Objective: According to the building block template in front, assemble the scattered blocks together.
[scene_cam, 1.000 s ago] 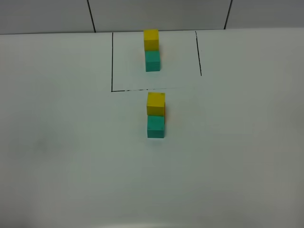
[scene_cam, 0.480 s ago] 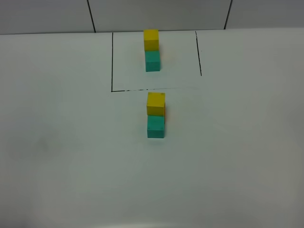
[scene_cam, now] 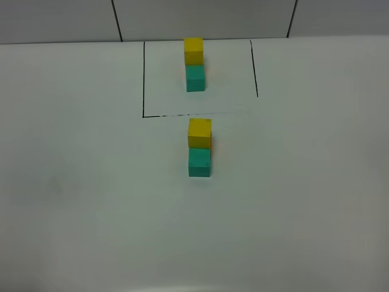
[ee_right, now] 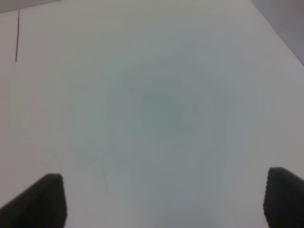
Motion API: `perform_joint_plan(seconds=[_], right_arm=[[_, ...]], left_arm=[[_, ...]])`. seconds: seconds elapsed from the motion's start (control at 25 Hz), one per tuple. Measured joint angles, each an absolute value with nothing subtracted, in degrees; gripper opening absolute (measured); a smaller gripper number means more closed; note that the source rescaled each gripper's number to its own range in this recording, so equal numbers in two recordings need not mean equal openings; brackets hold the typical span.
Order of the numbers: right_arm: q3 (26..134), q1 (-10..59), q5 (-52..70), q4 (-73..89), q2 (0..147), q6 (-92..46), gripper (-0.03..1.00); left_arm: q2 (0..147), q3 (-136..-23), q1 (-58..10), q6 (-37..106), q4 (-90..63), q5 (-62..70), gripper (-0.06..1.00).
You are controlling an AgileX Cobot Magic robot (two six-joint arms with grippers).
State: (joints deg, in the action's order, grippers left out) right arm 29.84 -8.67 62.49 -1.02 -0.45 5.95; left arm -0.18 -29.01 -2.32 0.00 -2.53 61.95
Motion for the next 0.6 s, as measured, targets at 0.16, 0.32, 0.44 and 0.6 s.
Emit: perform_joint_plan(seconds=[0.16,0.32,0.44,0.6], right_arm=[[29.84,-9.95,62.49,-1.02,-0.45,5.95,0.75],[29.84,-10.27,62.49,-1.02,-0.45,5.95,0.75],[29.84,-10.27,62.49,-1.0,-0.45,5.95,0.75],[29.84,-10.27,62.49,-0.95,-0.45,5.95,0.75]], left_arm=[[-0.18,-29.01,-2.32,0.0,-2.53,61.95,0.76],[-0.18,-29.01,-2.32,0.0,-2.53,61.95,0.76],[-0.18,-29.01,-2.32,0.0,-2.53,61.95,0.76],[-0.18,-29.01,-2.32,0.0,-2.53,61.95,0.76]])
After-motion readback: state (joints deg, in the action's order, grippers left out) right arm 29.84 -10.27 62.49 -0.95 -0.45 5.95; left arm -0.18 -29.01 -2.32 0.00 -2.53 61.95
